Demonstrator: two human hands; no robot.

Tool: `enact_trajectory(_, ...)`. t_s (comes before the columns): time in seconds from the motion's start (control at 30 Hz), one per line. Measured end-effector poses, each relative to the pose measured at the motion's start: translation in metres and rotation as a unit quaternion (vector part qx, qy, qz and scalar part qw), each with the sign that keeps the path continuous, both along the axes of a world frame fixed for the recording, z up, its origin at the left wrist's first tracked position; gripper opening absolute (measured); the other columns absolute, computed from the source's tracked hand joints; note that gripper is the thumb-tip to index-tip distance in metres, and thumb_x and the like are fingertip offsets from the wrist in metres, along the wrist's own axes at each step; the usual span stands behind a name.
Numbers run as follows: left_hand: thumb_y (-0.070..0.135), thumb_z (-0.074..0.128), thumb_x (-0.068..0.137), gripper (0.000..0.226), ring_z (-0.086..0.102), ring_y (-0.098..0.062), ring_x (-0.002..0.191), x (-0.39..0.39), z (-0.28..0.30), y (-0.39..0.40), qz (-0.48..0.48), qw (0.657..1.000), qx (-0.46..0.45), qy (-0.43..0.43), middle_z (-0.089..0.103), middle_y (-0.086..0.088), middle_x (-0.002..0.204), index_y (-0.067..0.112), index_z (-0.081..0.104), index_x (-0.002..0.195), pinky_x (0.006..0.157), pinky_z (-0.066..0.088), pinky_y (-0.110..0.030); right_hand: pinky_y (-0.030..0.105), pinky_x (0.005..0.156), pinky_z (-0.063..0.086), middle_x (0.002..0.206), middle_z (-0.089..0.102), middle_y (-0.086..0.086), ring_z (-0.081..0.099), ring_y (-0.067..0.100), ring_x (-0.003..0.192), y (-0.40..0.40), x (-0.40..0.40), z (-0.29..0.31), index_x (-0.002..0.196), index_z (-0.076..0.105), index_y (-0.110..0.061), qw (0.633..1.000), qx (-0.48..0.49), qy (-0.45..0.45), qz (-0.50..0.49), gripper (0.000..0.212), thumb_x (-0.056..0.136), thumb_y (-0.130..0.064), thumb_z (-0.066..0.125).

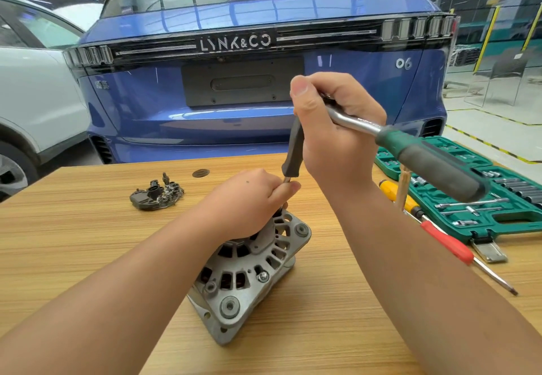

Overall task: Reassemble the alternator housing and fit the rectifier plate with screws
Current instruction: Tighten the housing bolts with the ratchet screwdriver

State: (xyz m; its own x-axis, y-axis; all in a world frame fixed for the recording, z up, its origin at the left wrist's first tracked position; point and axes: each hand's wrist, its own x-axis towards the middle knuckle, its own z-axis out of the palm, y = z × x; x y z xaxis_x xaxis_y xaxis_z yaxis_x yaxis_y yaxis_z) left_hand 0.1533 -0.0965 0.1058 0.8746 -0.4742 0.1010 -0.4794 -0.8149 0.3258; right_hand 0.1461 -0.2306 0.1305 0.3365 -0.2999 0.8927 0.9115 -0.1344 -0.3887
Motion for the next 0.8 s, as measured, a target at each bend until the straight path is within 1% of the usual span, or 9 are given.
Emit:
enact_trajectory(0.07,0.053,0.031,0.107,0.055,0.052,0.022,0.065,0.0,0.0,0.002,0.0,1.0,-0.008,-0.003,0.054,0.043,0.057,0.018,0.073,0.1,0.052,0.036,-0.009,0.02,0.057,0.046,0.063,0.062,0.005,0.058,0.013,0.058,-0.001,0.0,0.0,0.085,0.065,-0.011,0.999,0.006,0.036,0.012,0.013,0.097,-0.01,0.062)
enact_trajectory(0.13,0.053,0.032,0.106,0.053,0.059,0.012,0.069,0.0,0.001,0.003,-0.005,1.0,-0.013,-0.006,0.067,0.026,0.07,0.02,0.073,0.102,0.055,0.037,-0.009,0.026,0.058,0.049,0.066,0.065,0.005,0.06,0.02,0.058,-0.002,-0.001,0.001,0.085,0.066,-0.013,0.989,0.031,0.107,0.101,0.02,0.099,-0.023,0.057)
enact_trajectory(0.23,0.052,0.031,0.107,0.05,0.06,0.004,0.088,0.0,0.001,0.004,-0.016,1.0,0.002,-0.02,0.072,0.016,0.099,0.025,0.072,0.108,0.071,0.04,-0.011,0.031,0.058,0.048,0.065,0.064,0.008,0.056,0.022,0.057,-0.008,-0.001,0.008,0.09,0.069,-0.011,0.908,0.082,0.223,0.345,0.041,0.103,-0.042,0.045)
enact_trajectory(0.33,0.051,0.031,0.107,0.048,0.059,0.005,0.091,0.001,0.003,0.005,-0.027,0.999,0.024,-0.024,0.069,0.021,0.093,0.026,0.072,0.107,0.072,0.036,-0.006,0.032,0.062,0.043,0.063,0.065,0.007,0.055,0.022,0.051,-0.023,0.005,0.015,0.085,0.077,-0.012,0.81,0.096,0.314,0.485,0.063,0.102,-0.058,0.037)
enact_trajectory(0.4,0.051,0.031,0.107,0.047,0.058,0.008,0.091,0.0,0.004,0.006,-0.034,0.999,0.032,-0.017,0.065,0.026,0.089,0.027,0.072,0.107,0.071,0.036,-0.005,0.033,0.064,0.043,0.064,0.066,0.004,0.057,0.021,0.052,-0.028,0.008,0.015,0.084,0.078,-0.015,0.792,0.071,0.325,0.512,0.062,0.1,-0.06,0.04)
enact_trajectory(0.57,0.052,0.032,0.107,0.047,0.063,0.006,0.088,0.0,0.003,0.007,-0.022,1.0,-0.002,0.012,0.072,0.019,0.101,0.026,0.072,0.108,0.081,0.047,-0.015,0.034,0.064,0.047,0.076,0.066,0.007,0.057,0.022,0.063,-0.019,0.006,0.007,0.091,0.073,-0.016,0.879,0.009,0.179,0.442,0.015,0.096,-0.021,0.06)
enact_trajectory(0.67,0.052,0.033,0.107,0.049,0.058,0.014,0.069,0.0,0.002,0.006,-0.017,1.0,-0.012,0.009,0.067,0.024,0.078,0.023,0.072,0.101,0.055,0.039,-0.01,0.032,0.063,0.049,0.079,0.068,0.009,0.058,0.026,0.063,-0.014,0.005,0.007,0.086,0.069,-0.013,0.917,0.022,0.134,0.375,0.009,0.091,-0.015,0.063)
enact_trajectory(0.73,0.052,0.034,0.107,0.051,0.054,0.014,0.059,-0.001,0.001,0.007,-0.02,1.0,-0.017,0.009,0.061,0.026,0.058,0.019,0.072,0.098,0.056,0.038,-0.006,0.032,0.064,0.048,0.08,0.068,0.008,0.059,0.025,0.064,-0.011,0.002,0.006,0.084,0.068,-0.011,0.937,0.029,0.12,0.326,0.007,0.089,-0.015,0.065)
enact_trajectory(0.8,0.052,0.034,0.107,0.051,0.053,0.014,0.056,-0.003,0.001,0.007,-0.025,1.0,-0.01,0.015,0.055,0.036,0.054,0.019,0.072,0.101,0.057,0.037,-0.003,0.033,0.065,0.048,0.079,0.068,0.008,0.059,0.023,0.065,-0.007,0.0,0.005,0.084,0.067,-0.009,0.953,0.033,0.103,0.284,0.007,0.087,-0.015,0.065)
